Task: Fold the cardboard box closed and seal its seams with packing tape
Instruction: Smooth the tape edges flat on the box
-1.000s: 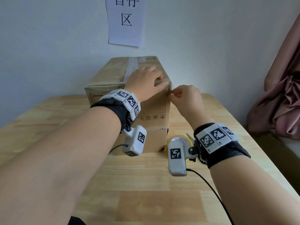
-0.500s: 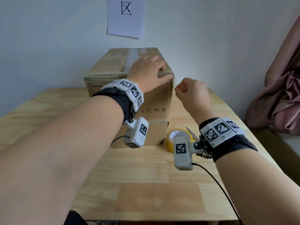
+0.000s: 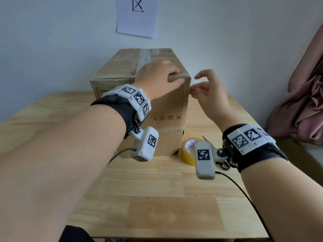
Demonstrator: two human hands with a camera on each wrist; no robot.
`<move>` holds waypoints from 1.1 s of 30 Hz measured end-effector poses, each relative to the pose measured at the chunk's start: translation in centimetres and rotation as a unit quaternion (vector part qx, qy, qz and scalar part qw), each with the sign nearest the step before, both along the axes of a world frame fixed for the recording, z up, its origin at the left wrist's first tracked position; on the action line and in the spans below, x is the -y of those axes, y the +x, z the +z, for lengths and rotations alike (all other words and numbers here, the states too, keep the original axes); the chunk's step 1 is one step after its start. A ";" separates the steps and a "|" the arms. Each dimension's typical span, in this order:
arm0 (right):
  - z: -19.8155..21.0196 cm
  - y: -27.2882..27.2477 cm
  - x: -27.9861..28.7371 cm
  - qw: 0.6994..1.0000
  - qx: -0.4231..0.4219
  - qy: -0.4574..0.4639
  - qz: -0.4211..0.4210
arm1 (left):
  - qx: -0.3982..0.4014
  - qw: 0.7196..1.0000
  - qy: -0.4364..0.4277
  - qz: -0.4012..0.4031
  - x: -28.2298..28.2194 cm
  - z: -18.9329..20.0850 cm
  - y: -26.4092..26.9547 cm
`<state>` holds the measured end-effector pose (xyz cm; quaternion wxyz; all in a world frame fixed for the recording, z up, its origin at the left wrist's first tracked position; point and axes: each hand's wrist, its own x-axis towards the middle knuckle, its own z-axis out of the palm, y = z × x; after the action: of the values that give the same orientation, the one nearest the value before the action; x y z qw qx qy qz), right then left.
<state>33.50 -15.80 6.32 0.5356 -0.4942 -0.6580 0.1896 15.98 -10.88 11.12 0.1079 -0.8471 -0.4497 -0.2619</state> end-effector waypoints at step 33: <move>-2.8 -1.6 -3.2 0.993 -0.100 0.022 0.052 | 0.000 0.999 -0.047 -0.002 1.4 0.5 -0.8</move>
<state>31.94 -12.62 3.48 0.5989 -0.4262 -0.6300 0.2506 15.17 -12.27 11.67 0.0671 -0.8519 -0.4601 -0.2410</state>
